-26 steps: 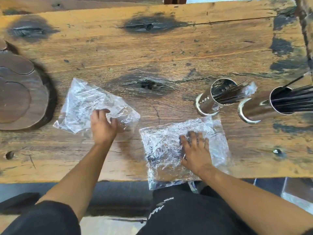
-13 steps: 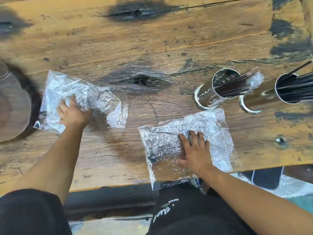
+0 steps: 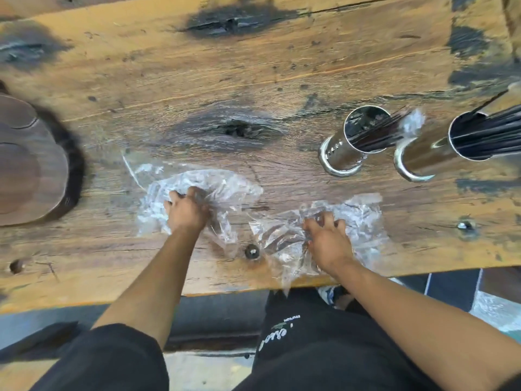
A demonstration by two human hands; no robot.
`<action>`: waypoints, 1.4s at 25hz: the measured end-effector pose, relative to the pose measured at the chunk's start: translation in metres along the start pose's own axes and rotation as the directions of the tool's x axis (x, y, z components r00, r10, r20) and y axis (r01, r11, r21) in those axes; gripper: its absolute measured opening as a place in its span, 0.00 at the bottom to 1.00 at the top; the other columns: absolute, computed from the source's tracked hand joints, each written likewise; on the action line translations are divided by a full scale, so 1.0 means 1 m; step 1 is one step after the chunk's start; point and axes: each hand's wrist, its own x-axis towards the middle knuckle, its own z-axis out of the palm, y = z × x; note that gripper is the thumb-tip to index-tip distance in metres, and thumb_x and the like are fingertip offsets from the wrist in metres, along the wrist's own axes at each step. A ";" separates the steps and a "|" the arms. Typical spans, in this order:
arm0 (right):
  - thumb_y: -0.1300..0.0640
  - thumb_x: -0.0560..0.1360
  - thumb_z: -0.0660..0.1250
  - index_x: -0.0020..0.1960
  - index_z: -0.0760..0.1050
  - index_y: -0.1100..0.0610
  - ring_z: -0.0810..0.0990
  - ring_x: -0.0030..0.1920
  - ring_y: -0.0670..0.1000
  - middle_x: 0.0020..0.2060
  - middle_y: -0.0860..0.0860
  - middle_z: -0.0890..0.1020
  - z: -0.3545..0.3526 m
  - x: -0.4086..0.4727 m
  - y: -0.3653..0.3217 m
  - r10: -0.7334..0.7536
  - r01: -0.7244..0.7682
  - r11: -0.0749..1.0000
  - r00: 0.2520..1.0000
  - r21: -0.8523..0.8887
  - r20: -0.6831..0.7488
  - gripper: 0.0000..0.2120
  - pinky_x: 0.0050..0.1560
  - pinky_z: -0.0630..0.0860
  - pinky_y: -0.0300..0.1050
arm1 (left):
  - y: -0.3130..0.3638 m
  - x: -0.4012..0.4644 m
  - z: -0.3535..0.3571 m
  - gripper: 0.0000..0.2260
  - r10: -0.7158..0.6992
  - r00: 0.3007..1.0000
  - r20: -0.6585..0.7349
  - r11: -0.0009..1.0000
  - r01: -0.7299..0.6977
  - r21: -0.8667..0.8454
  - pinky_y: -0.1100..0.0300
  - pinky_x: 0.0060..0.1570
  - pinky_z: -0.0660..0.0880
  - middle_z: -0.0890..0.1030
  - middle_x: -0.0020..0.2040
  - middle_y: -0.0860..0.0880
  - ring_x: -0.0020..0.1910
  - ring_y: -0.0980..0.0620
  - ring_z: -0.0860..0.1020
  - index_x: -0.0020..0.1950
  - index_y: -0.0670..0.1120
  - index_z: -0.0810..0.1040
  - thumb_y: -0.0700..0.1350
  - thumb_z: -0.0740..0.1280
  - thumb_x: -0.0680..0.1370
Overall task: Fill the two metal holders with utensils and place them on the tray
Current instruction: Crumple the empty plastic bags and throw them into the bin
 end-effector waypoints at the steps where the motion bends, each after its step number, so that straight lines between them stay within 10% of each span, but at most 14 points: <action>1: 0.67 0.76 0.65 0.65 0.71 0.47 0.66 0.59 0.59 0.64 0.54 0.65 -0.001 -0.005 0.007 0.014 -0.015 0.999 1.000 0.044 0.011 0.23 0.52 0.77 0.53 | 0.006 -0.017 0.009 0.20 0.017 1.000 0.004 1.000 -0.017 0.007 0.42 0.59 0.74 0.65 0.67 0.38 0.67 0.32 0.67 0.70 0.50 0.71 0.48 0.69 0.79; 15: 0.71 0.76 0.64 0.50 0.78 0.57 0.81 0.45 0.54 0.58 0.57 0.75 0.023 -0.098 0.199 0.359 -0.313 0.841 0.933 0.442 -0.020 0.11 0.45 0.82 0.47 | 0.163 -0.227 0.140 0.21 0.138 0.974 0.179 0.989 -0.125 -0.084 0.48 0.58 0.77 0.64 0.72 0.36 0.61 0.35 0.77 0.74 0.47 0.70 0.53 0.64 0.82; 19: 0.70 0.75 0.59 0.60 0.67 0.55 0.76 0.43 0.56 0.52 0.56 0.77 0.032 -0.133 0.277 0.537 -0.403 0.684 0.843 0.608 -0.045 0.17 0.37 0.72 0.46 | 0.224 -0.267 0.167 0.22 0.309 0.932 0.187 0.948 -0.318 0.021 0.46 0.60 0.77 0.65 0.71 0.37 0.63 0.36 0.76 0.74 0.46 0.70 0.53 0.64 0.82; 25: 0.69 0.77 0.59 0.74 0.61 0.55 0.82 0.50 0.62 0.52 0.57 0.80 0.065 -0.176 0.385 0.733 -0.471 0.358 0.676 0.806 0.070 0.28 0.49 0.78 0.53 | 0.319 -0.333 0.206 0.21 0.487 0.841 0.235 0.827 -0.531 0.184 0.46 0.59 0.77 0.66 0.68 0.38 0.61 0.34 0.77 0.73 0.46 0.71 0.54 0.63 0.82; 35: 0.60 0.80 0.65 0.65 0.71 0.57 0.81 0.54 0.62 0.61 0.60 0.72 0.118 -0.242 0.490 0.832 -0.515 -0.020 0.467 0.857 0.301 0.14 0.56 0.76 0.47 | 0.445 -0.421 0.277 0.20 0.684 0.598 0.419 0.535 -0.801 0.270 0.52 0.61 0.77 0.70 0.68 0.42 0.57 0.41 0.80 0.74 0.47 0.70 0.42 0.63 0.82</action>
